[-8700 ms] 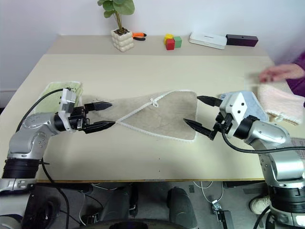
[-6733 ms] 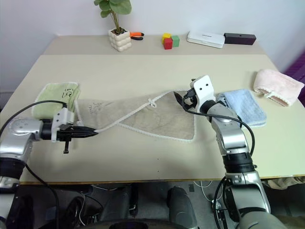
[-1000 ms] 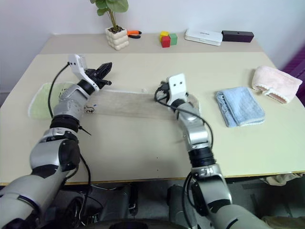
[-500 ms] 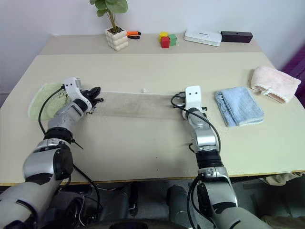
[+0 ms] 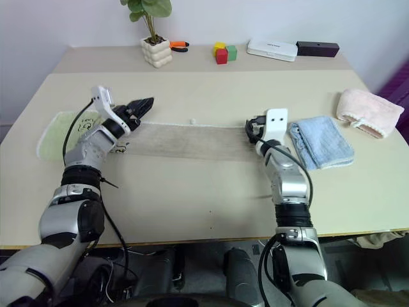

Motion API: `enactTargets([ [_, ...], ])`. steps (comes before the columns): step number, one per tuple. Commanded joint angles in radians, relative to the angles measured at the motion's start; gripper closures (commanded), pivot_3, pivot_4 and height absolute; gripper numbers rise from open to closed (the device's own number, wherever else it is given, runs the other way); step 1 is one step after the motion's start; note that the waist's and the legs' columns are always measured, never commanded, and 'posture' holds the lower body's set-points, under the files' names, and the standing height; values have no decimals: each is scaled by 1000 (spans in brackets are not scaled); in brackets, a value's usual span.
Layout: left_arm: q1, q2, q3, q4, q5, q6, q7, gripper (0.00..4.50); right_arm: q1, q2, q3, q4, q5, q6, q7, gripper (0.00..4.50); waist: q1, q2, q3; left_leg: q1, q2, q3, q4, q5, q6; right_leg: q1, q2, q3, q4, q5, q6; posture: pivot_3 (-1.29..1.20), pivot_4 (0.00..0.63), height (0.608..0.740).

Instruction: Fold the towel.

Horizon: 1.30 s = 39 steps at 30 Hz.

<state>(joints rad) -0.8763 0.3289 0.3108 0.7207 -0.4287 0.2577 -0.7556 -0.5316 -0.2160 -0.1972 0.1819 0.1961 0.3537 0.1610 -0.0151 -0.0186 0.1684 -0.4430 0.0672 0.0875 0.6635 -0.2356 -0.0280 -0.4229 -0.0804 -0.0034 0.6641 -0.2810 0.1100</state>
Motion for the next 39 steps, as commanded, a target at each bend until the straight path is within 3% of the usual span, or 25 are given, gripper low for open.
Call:
enactTargets([
  [1,27,37,-61,-171,6,-31,-100,32,21,29,-126,-170,193,126,-10,7,0,0,0,0,0,0,0,1,-1,0,0,0,0,0,0,0,150,735],
  [7,88,138,-129,-266,3,-56,-301,32,159,112,-304,-470,586,479,-164,7,2,0,0,1,1,0,-1,0,0,0,0,0,0,0,0,0,150,735],
  [12,149,224,-133,-331,-66,-37,-526,32,309,94,-378,-595,906,654,-232,7,6,0,0,0,1,0,-1,-1,2,0,0,0,0,0,0,0,150,735],
  [18,181,306,-119,-320,-87,-41,-659,32,423,73,-389,-623,1100,665,-397,7,2,0,0,1,0,-1,-1,-2,3,1,0,0,0,0,-1,0,150,735],
  [23,245,375,-138,-395,-99,-35,-786,32,449,124,-338,-600,1237,596,-514,7,0,0,0,0,1,-2,-1,-2,3,1,0,0,-1,0,-1,0,150,735],
  [28,271,388,-142,-404,-77,-48,-787,32,444,118,-275,-572,1254,538,-536,7,3,0,0,0,0,-2,-1,-2,4,1,0,0,-1,0,-1,0,150,735],
  [39,336,417,-120,-529,-106,4,-744,32,435,103,-187,-491,1131,433,-498,7,0,0,0,0,0,-3,-1,-2,4,1,0,0,-1,0,-1,0,150,735],
])
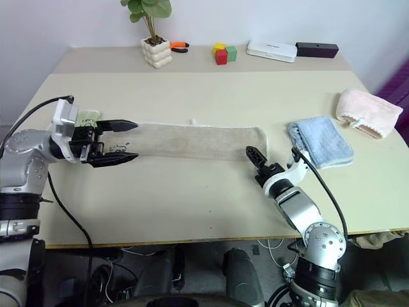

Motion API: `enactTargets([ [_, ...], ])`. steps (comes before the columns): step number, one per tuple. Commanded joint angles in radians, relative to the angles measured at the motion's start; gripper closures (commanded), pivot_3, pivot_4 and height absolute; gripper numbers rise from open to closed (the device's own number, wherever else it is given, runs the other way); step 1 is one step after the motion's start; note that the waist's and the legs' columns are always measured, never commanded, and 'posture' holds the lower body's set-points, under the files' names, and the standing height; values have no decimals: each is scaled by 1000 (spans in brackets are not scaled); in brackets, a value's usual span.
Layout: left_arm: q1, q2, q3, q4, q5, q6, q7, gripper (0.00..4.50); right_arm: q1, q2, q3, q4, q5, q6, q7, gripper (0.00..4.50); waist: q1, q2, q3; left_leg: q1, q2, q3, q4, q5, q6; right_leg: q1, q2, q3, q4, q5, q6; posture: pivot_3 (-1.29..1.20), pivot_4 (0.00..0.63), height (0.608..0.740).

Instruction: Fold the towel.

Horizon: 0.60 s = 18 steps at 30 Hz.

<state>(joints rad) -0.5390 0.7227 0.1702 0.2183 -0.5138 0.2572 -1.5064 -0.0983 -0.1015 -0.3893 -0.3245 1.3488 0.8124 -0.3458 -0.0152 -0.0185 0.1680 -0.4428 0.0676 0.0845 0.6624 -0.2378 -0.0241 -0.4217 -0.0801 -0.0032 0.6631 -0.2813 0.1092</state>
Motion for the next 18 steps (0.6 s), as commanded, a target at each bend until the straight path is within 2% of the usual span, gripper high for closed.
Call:
enactTargets([
  [1,0,26,19,-23,-18,-1,8,32,-5,-12,3,32,-35,-39,10,7,1,0,0,0,0,0,0,0,0,0,0,0,0,0,0,0,150,735],
  [3,5,26,18,-27,-19,-6,14,32,-37,0,-13,82,-69,-91,-1,7,1,-1,0,0,0,0,0,0,0,1,0,0,0,0,0,0,150,735],
  [6,16,20,17,-46,-26,-1,26,0,-80,11,-8,129,-84,-123,12,900,2,-1,0,1,0,0,1,0,0,1,0,0,0,0,0,0,150,735],
  [7,19,19,16,-48,-26,-2,28,0,-85,11,0,133,-87,-124,14,1304,2,-1,-1,0,0,0,1,0,0,1,0,0,0,0,0,0,150,735],
  [13,15,22,11,-46,-30,6,41,0,-116,41,18,171,-166,-171,-20,4490,-2,-3,-2,1,0,0,1,0,0,1,0,0,0,0,0,0,150,735],
  [16,15,18,11,-44,-28,-5,50,0,-136,43,21,180,-214,-197,-24,4490,0,-4,-2,1,0,0,1,0,0,2,0,0,0,0,0,0,150,735],
  [18,16,14,10,-44,-28,-9,56,0,-137,2,50,171,-289,-190,-9,4490,2,-4,-2,1,0,0,1,0,0,2,0,0,0,0,0,0,150,735],
])
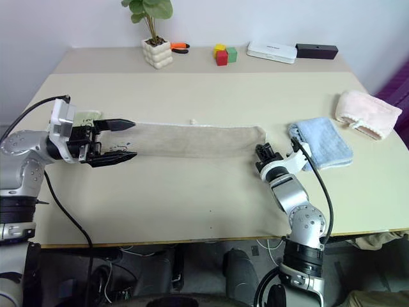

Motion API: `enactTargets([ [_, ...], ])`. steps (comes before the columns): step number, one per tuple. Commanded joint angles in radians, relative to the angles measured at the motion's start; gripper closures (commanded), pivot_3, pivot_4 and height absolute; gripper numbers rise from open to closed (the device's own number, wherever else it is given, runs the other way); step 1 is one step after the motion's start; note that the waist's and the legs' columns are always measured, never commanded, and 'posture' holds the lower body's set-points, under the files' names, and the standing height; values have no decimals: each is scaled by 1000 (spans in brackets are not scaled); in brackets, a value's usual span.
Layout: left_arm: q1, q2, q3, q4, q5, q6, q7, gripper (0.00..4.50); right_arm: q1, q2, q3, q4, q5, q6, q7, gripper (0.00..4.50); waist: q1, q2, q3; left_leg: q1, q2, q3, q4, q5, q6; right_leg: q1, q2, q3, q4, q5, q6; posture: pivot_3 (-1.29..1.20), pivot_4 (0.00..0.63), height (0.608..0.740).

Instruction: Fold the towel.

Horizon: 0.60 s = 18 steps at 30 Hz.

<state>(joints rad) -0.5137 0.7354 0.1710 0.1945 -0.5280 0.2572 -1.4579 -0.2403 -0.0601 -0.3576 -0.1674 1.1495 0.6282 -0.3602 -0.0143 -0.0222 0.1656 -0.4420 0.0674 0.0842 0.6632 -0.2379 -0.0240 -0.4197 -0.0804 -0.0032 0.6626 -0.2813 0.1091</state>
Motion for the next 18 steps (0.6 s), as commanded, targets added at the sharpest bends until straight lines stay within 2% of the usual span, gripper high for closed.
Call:
enactTargets([
  [1,-8,-1,7,-20,-12,-13,11,0,4,-72,35,8,-124,8,26,4490,2,0,0,0,0,0,0,0,0,0,0,0,0,0,0,0,150,735],
  [9,-1,-3,8,25,14,-60,22,0,27,-288,98,-25,-300,69,189,4490,0,1,0,-1,-1,0,0,0,0,0,0,0,-1,0,0,0,150,735],
  [18,35,-12,25,45,11,-82,54,0,11,-378,247,-98,-509,29,382,4490,0,1,1,-1,0,0,-1,0,0,-1,0,0,0,0,0,0,150,735],
])
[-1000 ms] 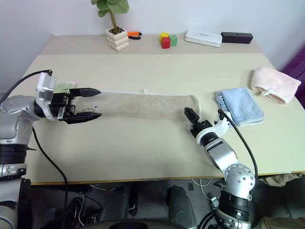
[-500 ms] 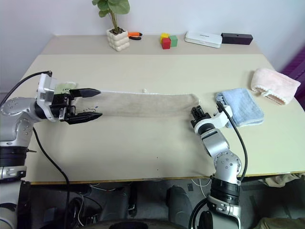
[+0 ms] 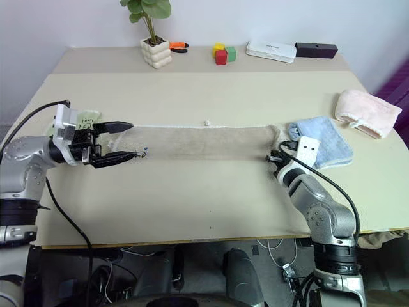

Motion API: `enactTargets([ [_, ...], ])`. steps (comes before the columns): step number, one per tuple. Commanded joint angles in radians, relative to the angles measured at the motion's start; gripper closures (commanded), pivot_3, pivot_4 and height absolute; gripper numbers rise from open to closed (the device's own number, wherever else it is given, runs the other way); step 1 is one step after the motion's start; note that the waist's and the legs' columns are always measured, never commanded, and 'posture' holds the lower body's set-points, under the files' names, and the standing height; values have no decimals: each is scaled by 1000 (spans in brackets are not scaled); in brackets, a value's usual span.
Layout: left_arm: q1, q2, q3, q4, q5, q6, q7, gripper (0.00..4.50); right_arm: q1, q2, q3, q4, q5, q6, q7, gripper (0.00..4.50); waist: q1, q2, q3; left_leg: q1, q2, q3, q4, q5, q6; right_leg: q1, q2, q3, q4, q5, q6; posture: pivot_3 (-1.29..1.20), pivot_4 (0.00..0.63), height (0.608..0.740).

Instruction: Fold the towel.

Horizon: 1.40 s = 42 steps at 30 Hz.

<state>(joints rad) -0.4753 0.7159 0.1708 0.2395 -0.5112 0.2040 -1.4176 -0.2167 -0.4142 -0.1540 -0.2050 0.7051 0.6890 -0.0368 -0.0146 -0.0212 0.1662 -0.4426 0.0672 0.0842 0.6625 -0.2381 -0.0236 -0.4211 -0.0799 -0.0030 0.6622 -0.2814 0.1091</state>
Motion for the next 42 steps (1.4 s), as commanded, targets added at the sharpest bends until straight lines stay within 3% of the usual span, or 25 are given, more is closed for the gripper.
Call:
enactTargets([
  [1,1,10,33,17,-1,-37,18,0,-14,-39,71,-70,-100,-45,90,4490,2,0,0,0,0,0,0,0,0,0,0,0,0,0,0,0,150,735],
  [6,28,15,50,-2,-19,-27,37,0,-79,-23,60,-73,-150,-36,104,4490,3,0,0,0,0,0,1,0,0,0,0,0,0,0,0,0,150,735],
  [16,27,24,54,-14,-15,-31,52,0,-213,36,227,-109,-218,33,213,4490,3,0,0,-1,0,0,0,0,0,0,0,0,0,0,0,0,150,735],
  [28,46,31,48,-42,-10,-40,63,0,-290,153,413,43,-345,-7,354,4490,0,0,0,-1,0,1,1,0,0,-1,0,0,0,0,0,0,150,735],
  [42,67,29,51,-75,-19,-30,80,0,-322,236,446,155,-479,-77,415,4490,0,0,0,-1,0,1,0,0,0,-2,0,0,1,0,0,0,150,735],
])
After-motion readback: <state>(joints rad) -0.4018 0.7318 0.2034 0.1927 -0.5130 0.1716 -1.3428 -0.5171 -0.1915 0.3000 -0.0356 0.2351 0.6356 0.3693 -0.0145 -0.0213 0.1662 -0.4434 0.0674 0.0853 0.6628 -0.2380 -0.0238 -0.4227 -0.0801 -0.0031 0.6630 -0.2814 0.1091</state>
